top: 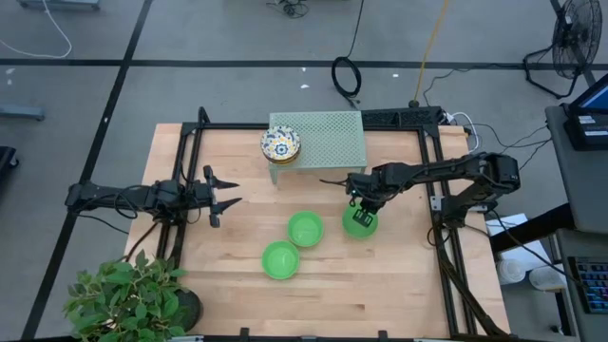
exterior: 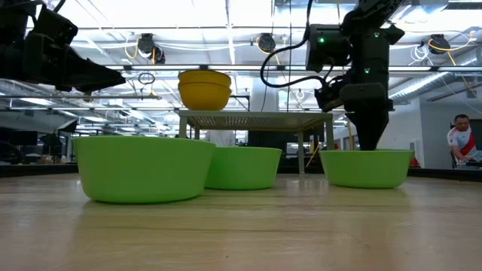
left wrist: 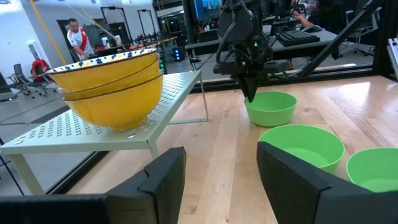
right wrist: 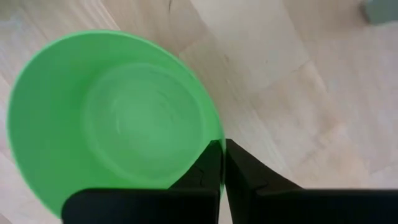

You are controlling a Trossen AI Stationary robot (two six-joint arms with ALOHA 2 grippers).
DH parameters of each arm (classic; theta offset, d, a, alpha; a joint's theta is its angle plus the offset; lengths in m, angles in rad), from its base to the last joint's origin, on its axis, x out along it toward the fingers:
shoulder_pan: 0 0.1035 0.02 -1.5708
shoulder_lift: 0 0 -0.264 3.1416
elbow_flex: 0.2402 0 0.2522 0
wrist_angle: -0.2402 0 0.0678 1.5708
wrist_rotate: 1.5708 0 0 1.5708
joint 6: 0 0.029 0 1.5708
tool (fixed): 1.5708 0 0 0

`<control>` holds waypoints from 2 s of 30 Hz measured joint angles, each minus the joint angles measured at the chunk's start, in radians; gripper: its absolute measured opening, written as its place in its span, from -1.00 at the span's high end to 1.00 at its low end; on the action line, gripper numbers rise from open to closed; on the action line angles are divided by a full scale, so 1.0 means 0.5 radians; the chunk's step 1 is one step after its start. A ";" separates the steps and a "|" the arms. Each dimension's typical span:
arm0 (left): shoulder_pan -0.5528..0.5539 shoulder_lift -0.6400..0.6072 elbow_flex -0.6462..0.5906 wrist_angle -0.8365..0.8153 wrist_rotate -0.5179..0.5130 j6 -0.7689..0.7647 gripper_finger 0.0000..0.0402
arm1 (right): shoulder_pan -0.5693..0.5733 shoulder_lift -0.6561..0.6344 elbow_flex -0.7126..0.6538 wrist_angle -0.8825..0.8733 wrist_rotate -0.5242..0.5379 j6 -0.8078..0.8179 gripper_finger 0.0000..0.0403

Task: Pick & Place Mini bowls
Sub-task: Put the top right green bowl on the shelf

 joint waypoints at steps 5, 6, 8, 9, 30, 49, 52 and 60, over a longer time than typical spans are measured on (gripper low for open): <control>0.001 0.000 0.000 0.000 -0.001 -0.001 -0.01 | 0.000 0.000 0.047 -0.001 0.006 -0.022 1.00; 0.001 0.001 0.000 0.001 0.000 -0.001 -0.01 | 0.000 0.000 0.054 -0.001 0.006 -0.022 1.00; 0.000 0.000 0.000 0.001 0.000 -0.001 -0.01 | 0.000 0.000 0.066 -0.003 0.006 -0.030 1.00; 0.001 0.001 0.000 0.000 -0.001 -0.001 -0.01 | 0.000 0.000 0.071 -0.006 0.006 -0.035 1.00; 0.000 0.000 0.000 0.001 -0.001 -0.001 -0.01 | -0.001 -0.258 0.088 0.031 -0.094 -0.041 1.00; 0.001 0.001 0.000 0.001 0.000 -0.001 -0.01 | -0.001 -0.762 0.088 0.611 -0.091 -0.182 1.00; 0.000 0.001 0.000 0.001 0.000 -0.001 -0.01 | -0.001 -0.783 0.088 0.751 -0.091 -0.242 1.00; 0.001 0.000 0.000 0.000 0.000 -0.001 -0.01 | -0.129 -0.762 0.161 1.093 -0.095 -0.328 1.00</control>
